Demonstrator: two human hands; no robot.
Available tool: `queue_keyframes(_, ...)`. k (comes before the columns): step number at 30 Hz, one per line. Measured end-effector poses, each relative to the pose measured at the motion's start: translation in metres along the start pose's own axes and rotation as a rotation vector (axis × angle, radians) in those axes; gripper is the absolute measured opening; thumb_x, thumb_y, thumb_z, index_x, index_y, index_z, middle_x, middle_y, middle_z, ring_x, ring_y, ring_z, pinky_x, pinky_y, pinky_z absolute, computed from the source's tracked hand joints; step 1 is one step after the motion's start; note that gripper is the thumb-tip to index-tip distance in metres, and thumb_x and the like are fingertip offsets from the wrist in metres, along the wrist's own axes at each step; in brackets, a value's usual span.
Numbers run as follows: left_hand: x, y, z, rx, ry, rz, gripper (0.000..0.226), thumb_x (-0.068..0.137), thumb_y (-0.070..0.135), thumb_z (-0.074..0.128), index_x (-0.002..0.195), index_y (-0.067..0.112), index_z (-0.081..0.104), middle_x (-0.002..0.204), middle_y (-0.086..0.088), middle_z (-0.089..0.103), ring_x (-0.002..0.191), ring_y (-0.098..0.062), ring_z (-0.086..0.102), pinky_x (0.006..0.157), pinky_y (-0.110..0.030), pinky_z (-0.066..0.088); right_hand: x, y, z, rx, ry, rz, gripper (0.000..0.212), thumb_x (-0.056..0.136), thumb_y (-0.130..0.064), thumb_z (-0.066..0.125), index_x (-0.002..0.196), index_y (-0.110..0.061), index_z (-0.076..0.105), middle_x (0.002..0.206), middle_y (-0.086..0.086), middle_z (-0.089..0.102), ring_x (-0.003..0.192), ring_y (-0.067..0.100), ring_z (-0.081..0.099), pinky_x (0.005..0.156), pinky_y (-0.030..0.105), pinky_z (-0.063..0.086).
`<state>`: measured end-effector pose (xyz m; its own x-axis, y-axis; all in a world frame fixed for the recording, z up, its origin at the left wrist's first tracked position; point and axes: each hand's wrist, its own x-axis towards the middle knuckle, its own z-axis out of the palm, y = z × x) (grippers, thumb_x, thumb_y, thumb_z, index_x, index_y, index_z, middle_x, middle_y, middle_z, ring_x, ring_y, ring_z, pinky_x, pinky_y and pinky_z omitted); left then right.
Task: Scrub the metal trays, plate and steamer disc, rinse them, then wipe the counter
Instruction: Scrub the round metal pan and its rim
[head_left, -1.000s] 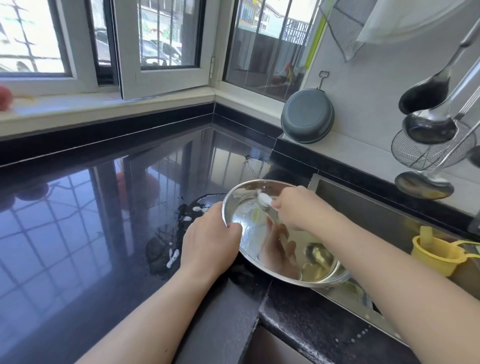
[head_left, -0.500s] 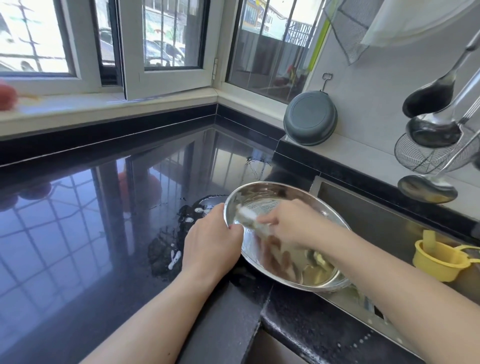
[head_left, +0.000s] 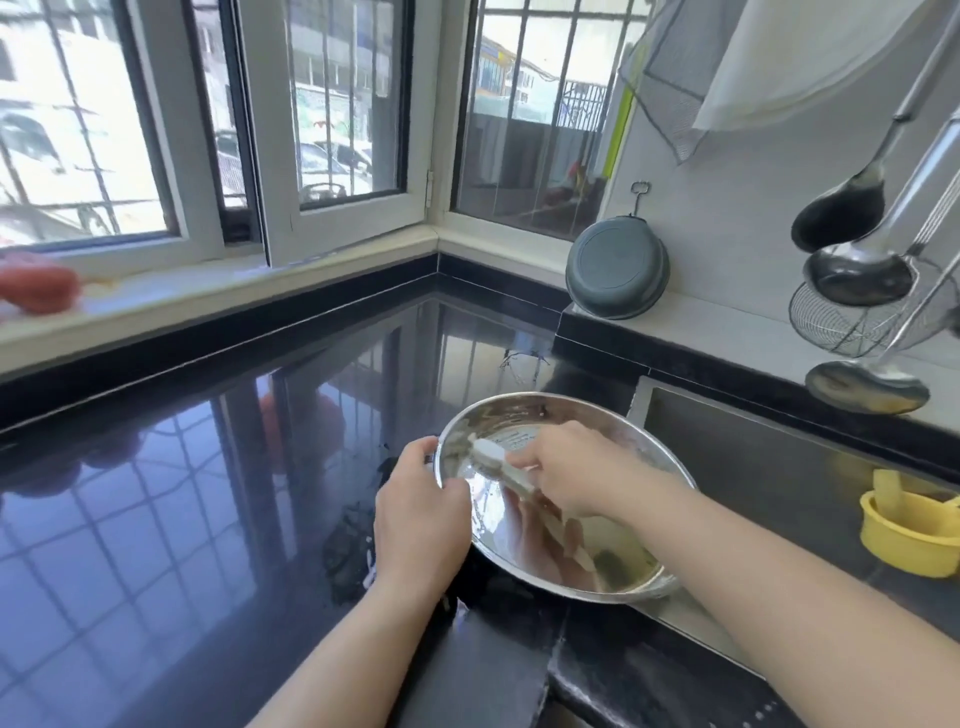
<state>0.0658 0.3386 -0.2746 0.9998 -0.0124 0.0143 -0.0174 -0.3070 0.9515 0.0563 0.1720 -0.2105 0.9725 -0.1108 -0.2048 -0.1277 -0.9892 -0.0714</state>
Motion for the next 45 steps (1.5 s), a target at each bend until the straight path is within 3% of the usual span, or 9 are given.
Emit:
queue_keyframes(2, 0.012, 0.004, -0.012, 0.010, -0.037, -0.025, 0.025, 0.088, 0.014, 0.062, 0.099, 0.036, 0.063, 0.094, 0.018, 0.067, 0.101, -0.017, 0.065, 0.076, -0.033, 0.048, 0.006, 0.006, -0.003, -0.047, 0.044, 0.053, 0.039, 0.093, -0.011, 0.044, 0.074, -0.039, 0.063, 0.089, 0.002, 0.054, 0.083, 0.031, 0.054, 0.060, 0.032, 0.041)
queue_keyframes(6, 0.029, 0.005, -0.044, 0.177, -0.086, 0.073, 0.016, 0.089, 0.028, 0.065, 0.079, 0.040, 0.060, 0.084, 0.022, 0.064, 0.084, -0.001, 0.059, 0.072, -0.029, 0.048, 0.004, 0.020, -0.012, -0.071, 0.049, 0.170, 0.039, 0.090, -0.007, 0.038, 0.106, -0.022, 0.070, 0.108, 0.011, 0.061, 0.091, 0.032, 0.061, 0.077, 0.036, 0.054)
queue_keyframes(14, 0.049, -0.020, -0.058, 0.051, 0.007, 0.109, 0.030, 0.091, 0.022, 0.066, 0.120, 0.028, 0.067, 0.076, 0.014, 0.056, 0.081, -0.012, 0.056, 0.079, -0.031, 0.043, 0.014, -0.025, -0.004, 0.009, 0.021, 0.062, 0.038, 0.092, -0.008, 0.042, 0.069, -0.032, 0.060, 0.077, -0.004, 0.051, 0.082, 0.029, 0.052, 0.058, 0.032, 0.035)
queue_keyframes(18, 0.049, -0.024, -0.057, 0.045, -0.008, 0.114, 0.030, 0.093, 0.031, 0.067, 0.123, 0.031, 0.067, 0.078, 0.015, 0.059, 0.089, -0.013, 0.062, 0.078, -0.031, 0.046, 0.009, -0.051, 0.014, 0.097, -0.037, -0.136, 0.041, 0.100, -0.017, 0.050, 0.124, -0.043, 0.070, 0.122, -0.008, 0.070, 0.098, 0.021, 0.062, 0.081, 0.032, 0.051)
queue_keyframes(26, 0.050, -0.024, -0.055, 0.077, -0.005, 0.118, 0.026, 0.091, 0.022, 0.061, 0.109, 0.039, 0.071, 0.084, 0.022, 0.067, 0.090, -0.009, 0.063, 0.069, -0.024, 0.043, 0.008, -0.039, -0.004, -0.062, 0.008, 0.011, 0.039, 0.100, -0.022, 0.045, 0.077, -0.042, 0.069, 0.083, -0.005, 0.054, 0.083, 0.027, 0.052, 0.079, 0.037, 0.049)
queue_keyframes(29, 0.050, -0.026, -0.055, 0.092, -0.004, 0.116, 0.032, 0.089, 0.021, 0.060, 0.113, 0.038, 0.073, 0.085, 0.019, 0.070, 0.089, -0.011, 0.063, 0.071, -0.029, 0.045, -0.001, -0.058, 0.004, 0.015, -0.042, -0.072, 0.041, 0.100, -0.017, 0.049, 0.110, -0.049, 0.073, 0.107, -0.006, 0.068, 0.078, 0.018, 0.059, 0.073, 0.033, 0.051)
queue_keyframes(33, 0.047, -0.023, -0.054, 0.089, 0.010, 0.120, 0.031, 0.092, 0.022, 0.058, 0.115, 0.035, 0.072, 0.084, 0.025, 0.065, 0.093, -0.013, 0.061, 0.076, -0.031, 0.041, 0.014, -0.027, -0.008, -0.097, 0.120, 0.129, 0.029, 0.098, -0.021, 0.042, 0.104, -0.021, 0.070, 0.106, 0.007, 0.061, 0.085, 0.031, 0.056, 0.074, 0.035, 0.048)
queue_keyframes(38, 0.046, -0.022, -0.052, 0.106, 0.046, 0.094, 0.040, 0.094, 0.016, 0.053, 0.129, 0.031, 0.065, 0.106, 0.019, 0.068, 0.103, -0.014, 0.056, 0.083, -0.031, 0.040, 0.013, -0.038, 0.000, -0.114, 0.014, 0.013, 0.038, 0.100, -0.017, 0.045, 0.102, -0.040, 0.074, 0.100, -0.003, 0.065, 0.085, 0.026, 0.058, 0.062, 0.028, 0.040)
queue_keyframes(45, 0.045, -0.020, -0.049, 0.147, 0.048, 0.090, 0.050, 0.095, 0.014, 0.048, 0.142, 0.028, 0.058, 0.112, 0.011, 0.067, 0.102, -0.019, 0.057, 0.084, -0.036, 0.043, 0.023, -0.019, -0.006, -0.151, 0.075, 0.147, 0.042, 0.099, -0.012, 0.037, 0.126, -0.022, 0.067, 0.120, 0.008, 0.063, 0.104, 0.033, 0.060, 0.083, 0.035, 0.050)
